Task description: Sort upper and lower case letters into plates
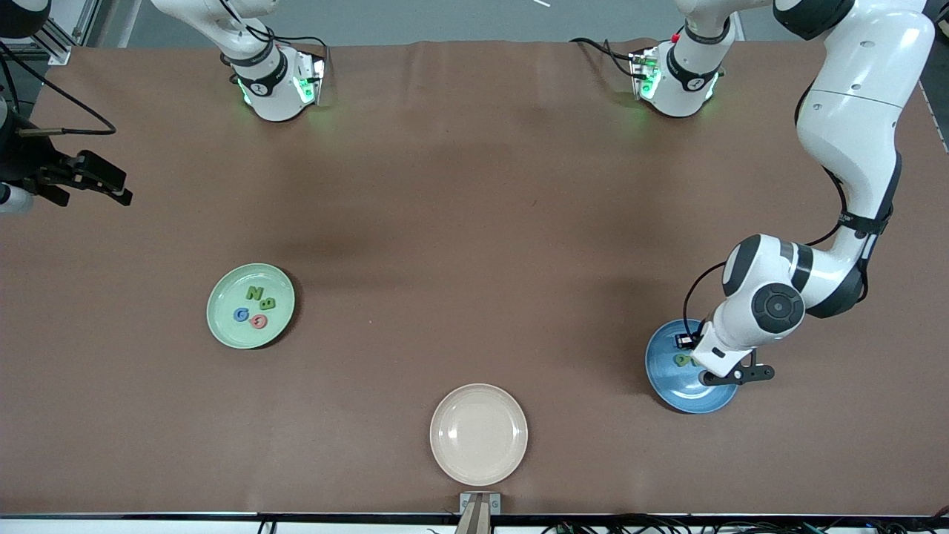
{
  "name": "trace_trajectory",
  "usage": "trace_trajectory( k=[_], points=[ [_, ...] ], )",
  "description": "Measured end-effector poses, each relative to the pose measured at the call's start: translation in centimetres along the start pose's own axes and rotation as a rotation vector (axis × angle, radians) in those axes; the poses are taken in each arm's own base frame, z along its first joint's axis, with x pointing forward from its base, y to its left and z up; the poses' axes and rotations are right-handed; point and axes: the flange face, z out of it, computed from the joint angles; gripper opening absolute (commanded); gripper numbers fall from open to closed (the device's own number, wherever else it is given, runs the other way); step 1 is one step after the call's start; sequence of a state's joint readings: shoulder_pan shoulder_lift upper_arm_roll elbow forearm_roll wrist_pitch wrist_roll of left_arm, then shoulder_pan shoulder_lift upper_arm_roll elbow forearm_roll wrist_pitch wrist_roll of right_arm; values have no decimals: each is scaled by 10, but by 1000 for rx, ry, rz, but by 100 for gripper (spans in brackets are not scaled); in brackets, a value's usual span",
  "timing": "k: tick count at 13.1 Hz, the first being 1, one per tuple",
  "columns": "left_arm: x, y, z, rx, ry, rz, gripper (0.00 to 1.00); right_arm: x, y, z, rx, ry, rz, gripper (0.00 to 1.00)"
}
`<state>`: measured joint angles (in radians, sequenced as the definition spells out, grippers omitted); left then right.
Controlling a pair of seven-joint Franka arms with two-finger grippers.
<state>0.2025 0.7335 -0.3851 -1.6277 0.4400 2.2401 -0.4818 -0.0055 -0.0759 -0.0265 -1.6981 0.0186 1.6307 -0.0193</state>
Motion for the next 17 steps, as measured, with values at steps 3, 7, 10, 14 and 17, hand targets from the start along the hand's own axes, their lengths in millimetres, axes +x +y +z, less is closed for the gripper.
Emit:
trace_trajectory(
  k=[3,7,10,14,17],
  points=[
    [7,-10,-20,3,29,19,100,0,1,1,-7,-2,-7,100],
    [0,10,-98,25,65,55,100,-1,1,3,-12,-18,-12,100],
    [-7,4,-162,60,118,45,100,-2,1,5,-12,-29,-12,100],
    [-23,-8,-239,1,59,-51,100,-3,0,11,-5,-44,-11,100],
    [-33,-16,-281,-7,31,-80,100,-3,0,11,2,-45,-10,100]
  ],
)
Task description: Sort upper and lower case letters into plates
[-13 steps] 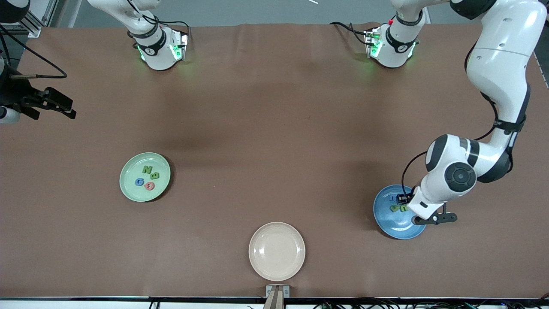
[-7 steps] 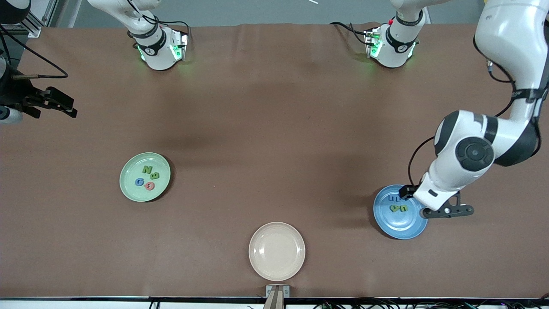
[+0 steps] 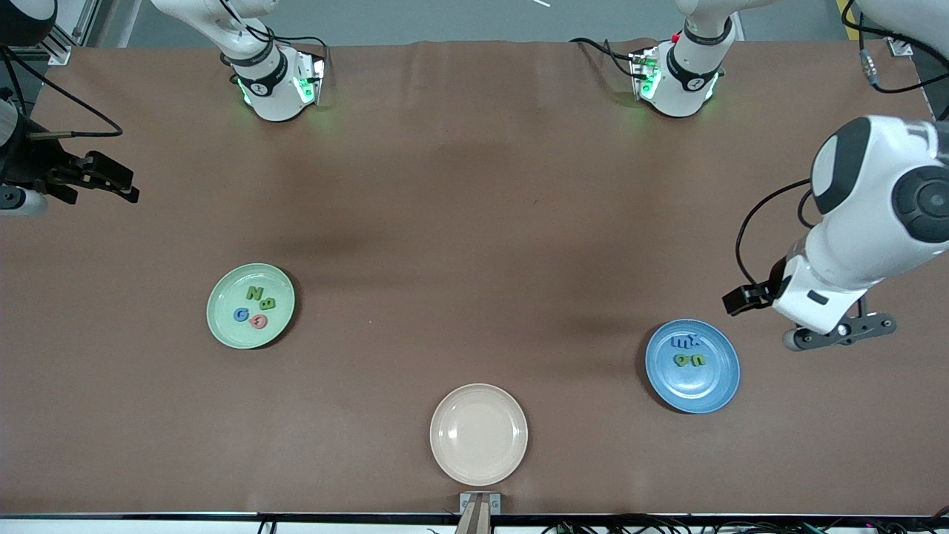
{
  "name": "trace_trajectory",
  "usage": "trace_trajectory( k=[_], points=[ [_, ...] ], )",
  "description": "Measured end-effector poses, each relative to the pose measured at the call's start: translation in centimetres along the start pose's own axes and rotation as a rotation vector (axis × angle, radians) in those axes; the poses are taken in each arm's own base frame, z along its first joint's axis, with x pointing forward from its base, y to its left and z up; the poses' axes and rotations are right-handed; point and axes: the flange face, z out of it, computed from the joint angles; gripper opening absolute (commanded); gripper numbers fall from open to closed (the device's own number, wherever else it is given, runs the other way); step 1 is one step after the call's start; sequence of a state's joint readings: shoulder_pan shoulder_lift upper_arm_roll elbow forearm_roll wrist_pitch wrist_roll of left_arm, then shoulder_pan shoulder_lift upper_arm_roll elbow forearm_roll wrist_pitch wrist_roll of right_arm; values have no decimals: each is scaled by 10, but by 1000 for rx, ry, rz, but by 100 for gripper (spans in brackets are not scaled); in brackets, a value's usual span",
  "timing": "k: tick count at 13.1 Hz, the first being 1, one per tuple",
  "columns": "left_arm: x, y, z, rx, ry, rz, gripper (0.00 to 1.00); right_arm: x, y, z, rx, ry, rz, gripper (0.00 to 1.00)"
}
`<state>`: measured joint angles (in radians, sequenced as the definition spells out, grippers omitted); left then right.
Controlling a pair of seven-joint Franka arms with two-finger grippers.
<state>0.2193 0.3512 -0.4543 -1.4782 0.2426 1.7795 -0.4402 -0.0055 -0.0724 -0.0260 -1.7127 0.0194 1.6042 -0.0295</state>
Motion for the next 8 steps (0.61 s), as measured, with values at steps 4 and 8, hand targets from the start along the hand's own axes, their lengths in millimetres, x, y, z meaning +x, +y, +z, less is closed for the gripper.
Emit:
trace_trajectory(
  k=[4,8],
  points=[
    [-24,-9,-67,-30,-41,-29,100,0,0,0,2,0,1,100],
    [-57,-15,-131,-29,-10,36,100,0,0,0,3,0,1,100]
  ],
)
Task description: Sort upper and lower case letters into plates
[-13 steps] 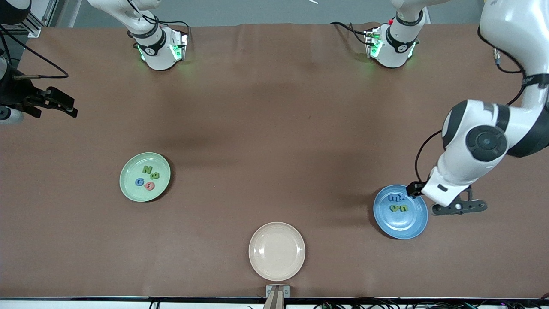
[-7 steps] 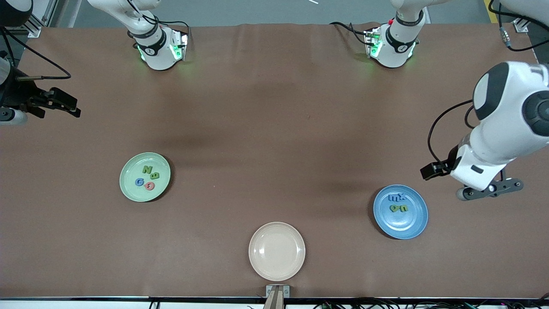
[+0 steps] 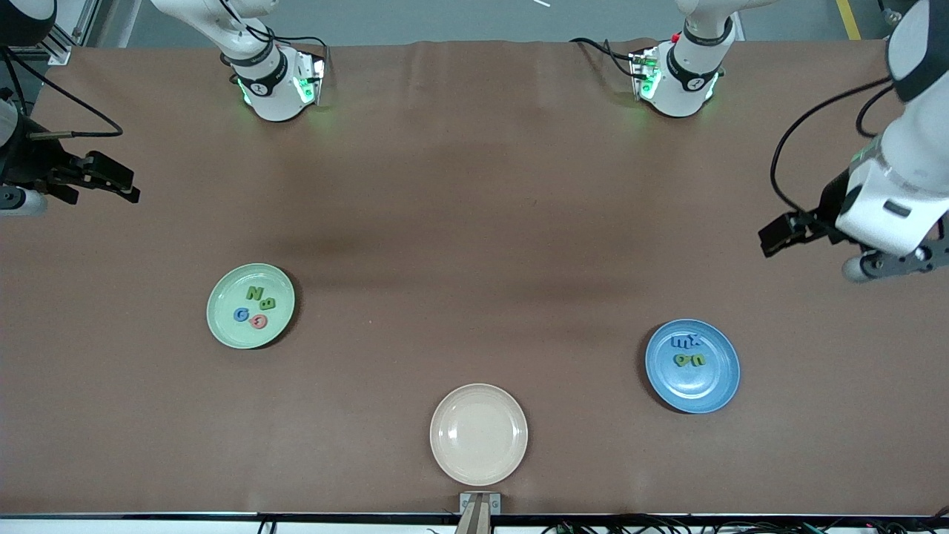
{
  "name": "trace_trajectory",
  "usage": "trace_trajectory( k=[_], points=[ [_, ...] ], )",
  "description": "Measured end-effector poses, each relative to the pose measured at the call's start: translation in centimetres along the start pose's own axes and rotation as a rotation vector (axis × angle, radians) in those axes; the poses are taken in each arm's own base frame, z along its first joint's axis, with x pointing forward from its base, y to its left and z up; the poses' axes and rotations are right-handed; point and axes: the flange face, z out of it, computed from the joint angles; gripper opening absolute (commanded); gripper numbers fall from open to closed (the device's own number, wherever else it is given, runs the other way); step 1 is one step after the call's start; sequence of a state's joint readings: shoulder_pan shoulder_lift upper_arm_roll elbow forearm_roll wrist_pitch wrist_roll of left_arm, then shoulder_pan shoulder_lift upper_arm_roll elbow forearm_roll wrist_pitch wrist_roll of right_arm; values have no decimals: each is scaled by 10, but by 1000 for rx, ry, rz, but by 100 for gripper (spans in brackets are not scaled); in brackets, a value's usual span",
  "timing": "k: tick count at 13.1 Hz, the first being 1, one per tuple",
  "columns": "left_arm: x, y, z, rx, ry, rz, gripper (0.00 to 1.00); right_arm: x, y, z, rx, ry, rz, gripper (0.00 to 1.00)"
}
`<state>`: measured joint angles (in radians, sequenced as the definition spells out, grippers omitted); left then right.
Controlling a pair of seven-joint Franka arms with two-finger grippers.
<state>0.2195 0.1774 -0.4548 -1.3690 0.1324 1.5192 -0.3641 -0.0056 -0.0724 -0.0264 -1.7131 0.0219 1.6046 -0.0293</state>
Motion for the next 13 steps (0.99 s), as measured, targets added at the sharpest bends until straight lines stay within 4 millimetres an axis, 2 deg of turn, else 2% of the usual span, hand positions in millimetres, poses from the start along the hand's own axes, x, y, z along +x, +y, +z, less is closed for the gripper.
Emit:
trace_trajectory(
  k=[4,6,9,10,13],
  points=[
    [-29,4,-32,13,14,36,100,0,0,0,0,1,0,100],
    [-42,1,-33,-5,-4,56,100,0,0,0,0,1,0,100],
    [-52,-28,-32,-54,-32,60,100,0,0,0,1,2,0,100],
    [-58,-33,-31,-54,-36,60,100,0,0,0,1,2,0,100],
    [-77,-26,-26,-49,-22,76,100,0,0,0,1,3,0,100]
  ],
)
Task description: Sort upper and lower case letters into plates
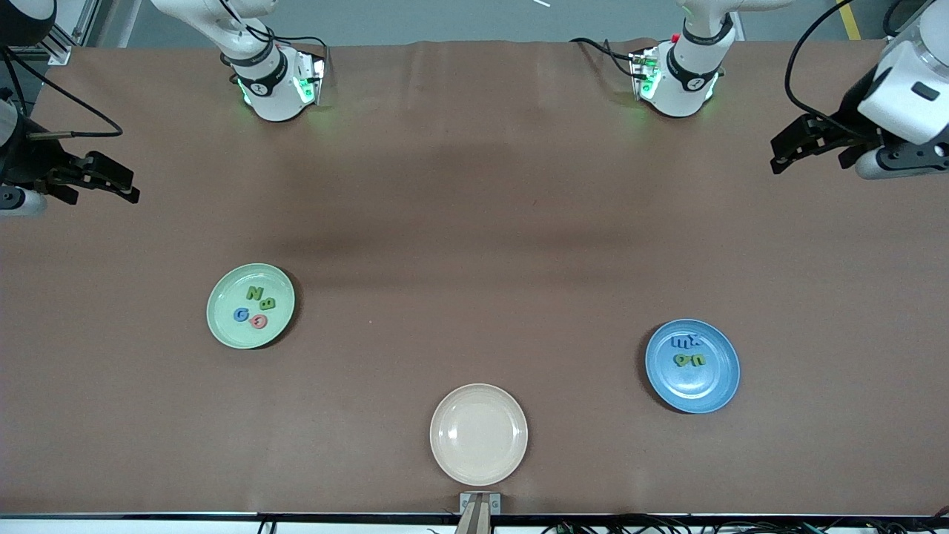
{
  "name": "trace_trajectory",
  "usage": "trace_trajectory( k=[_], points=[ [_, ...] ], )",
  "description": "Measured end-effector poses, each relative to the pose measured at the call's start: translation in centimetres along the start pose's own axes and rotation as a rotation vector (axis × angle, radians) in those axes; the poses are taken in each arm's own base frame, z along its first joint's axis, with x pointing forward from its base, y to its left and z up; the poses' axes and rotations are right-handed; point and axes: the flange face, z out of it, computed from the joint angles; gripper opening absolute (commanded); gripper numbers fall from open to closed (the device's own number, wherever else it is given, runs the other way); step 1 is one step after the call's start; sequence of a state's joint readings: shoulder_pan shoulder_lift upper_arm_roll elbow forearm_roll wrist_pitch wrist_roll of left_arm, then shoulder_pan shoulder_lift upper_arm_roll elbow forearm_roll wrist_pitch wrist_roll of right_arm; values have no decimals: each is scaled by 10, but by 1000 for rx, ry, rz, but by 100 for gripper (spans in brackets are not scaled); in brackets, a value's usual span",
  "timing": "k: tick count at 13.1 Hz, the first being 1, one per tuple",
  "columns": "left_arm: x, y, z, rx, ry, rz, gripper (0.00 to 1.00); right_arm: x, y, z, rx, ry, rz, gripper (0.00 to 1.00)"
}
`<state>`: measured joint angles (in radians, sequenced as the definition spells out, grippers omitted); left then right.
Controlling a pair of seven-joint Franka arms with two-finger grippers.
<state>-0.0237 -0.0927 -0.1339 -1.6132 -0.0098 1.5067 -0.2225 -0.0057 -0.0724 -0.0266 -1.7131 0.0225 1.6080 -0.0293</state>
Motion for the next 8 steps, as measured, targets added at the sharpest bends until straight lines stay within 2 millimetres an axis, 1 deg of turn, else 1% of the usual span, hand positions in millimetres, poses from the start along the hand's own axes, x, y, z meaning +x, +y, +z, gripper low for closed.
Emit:
trace_trajectory(
  k=[3,8],
  points=[
    [-6,1,-2,24,19,9,100,0,0,0,0,1,0,100],
    [-5,-1,-5,29,36,7,100,0,0,0,0,2,0,100]
  ],
)
